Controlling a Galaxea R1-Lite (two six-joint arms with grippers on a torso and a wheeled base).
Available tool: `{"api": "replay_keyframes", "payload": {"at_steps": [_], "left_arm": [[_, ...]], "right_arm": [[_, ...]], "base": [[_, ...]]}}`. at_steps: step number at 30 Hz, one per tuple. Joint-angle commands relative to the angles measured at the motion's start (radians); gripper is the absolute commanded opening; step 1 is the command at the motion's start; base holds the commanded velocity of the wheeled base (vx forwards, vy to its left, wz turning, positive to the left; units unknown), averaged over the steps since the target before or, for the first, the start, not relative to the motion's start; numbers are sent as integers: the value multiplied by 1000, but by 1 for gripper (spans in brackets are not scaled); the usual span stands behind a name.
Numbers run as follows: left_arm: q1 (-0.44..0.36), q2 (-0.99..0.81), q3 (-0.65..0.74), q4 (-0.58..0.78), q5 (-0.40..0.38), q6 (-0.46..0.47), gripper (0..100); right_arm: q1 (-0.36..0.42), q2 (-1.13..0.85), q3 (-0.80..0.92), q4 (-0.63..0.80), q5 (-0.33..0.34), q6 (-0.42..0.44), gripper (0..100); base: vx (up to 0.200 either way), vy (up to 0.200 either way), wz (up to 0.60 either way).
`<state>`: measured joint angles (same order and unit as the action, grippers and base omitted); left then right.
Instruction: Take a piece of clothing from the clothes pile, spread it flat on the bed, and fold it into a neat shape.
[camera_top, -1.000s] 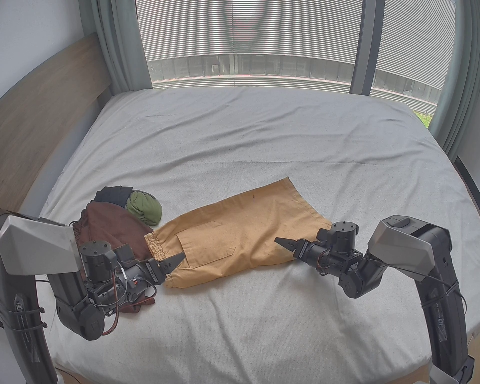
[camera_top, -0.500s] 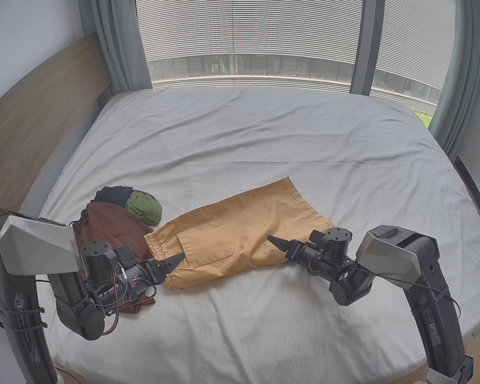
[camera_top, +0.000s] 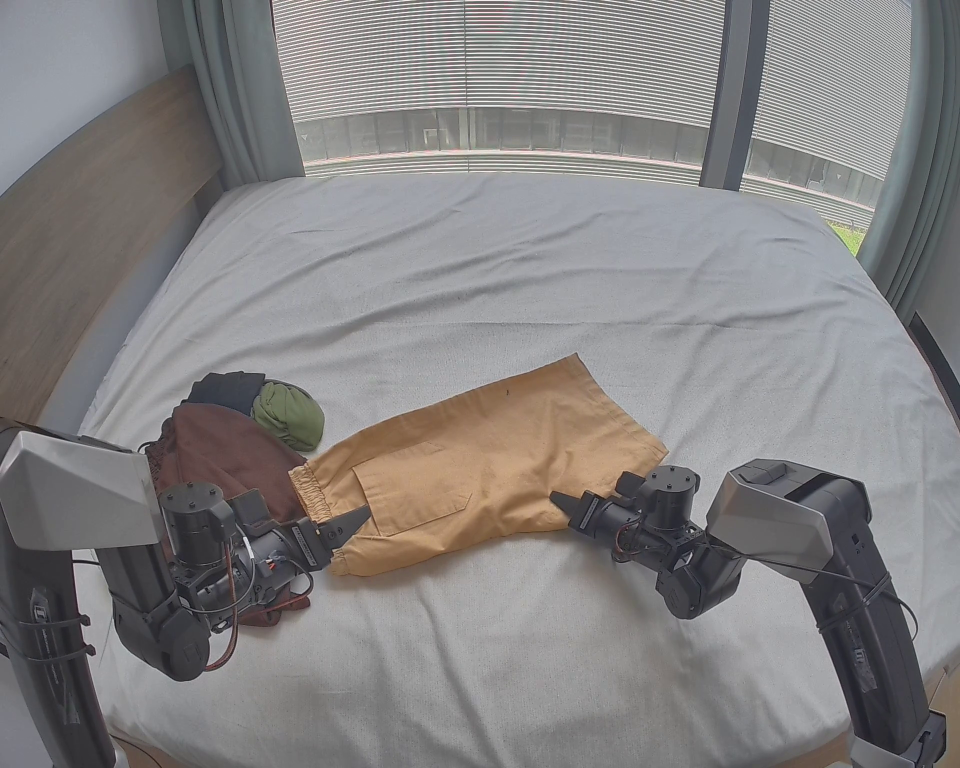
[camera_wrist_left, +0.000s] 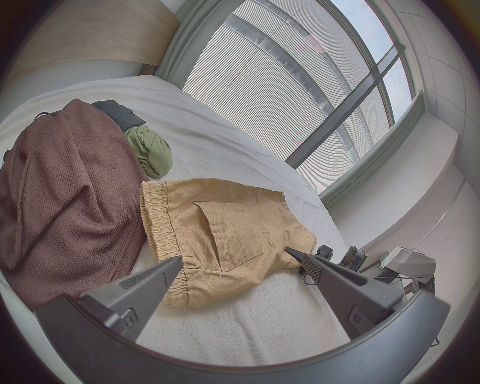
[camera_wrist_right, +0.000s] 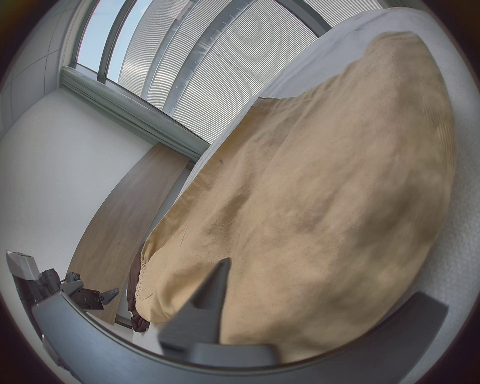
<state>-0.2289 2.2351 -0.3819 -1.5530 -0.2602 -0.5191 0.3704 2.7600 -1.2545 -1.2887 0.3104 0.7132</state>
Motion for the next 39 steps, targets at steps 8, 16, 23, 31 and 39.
{"api": "replay_keyframes", "payload": {"at_steps": [8,16,23,31,39], "left_arm": [[2,-6,1,-2,-1,-2,100],[7,-5,1,-1,-1,-4,100],[7,-3,3,-1,-1,-5,100],[5,-3,6,-1,-1,-7,100],[-15,-8,20,-1,-2,-9,100]], "right_arm": [[12,-154,204,-54,-1,-52,0],[1,-240,383,-47,-1,-106,0],[-4,-280,555,-49,-2,-116,0],[-8,-321,727,-50,-4,-155,0],[-10,-269,823,-127,-99,-193,0]], "base": [[0,0,0],[0,0,0],[0,0,0],[0,0,0],[0,0,0]]}}
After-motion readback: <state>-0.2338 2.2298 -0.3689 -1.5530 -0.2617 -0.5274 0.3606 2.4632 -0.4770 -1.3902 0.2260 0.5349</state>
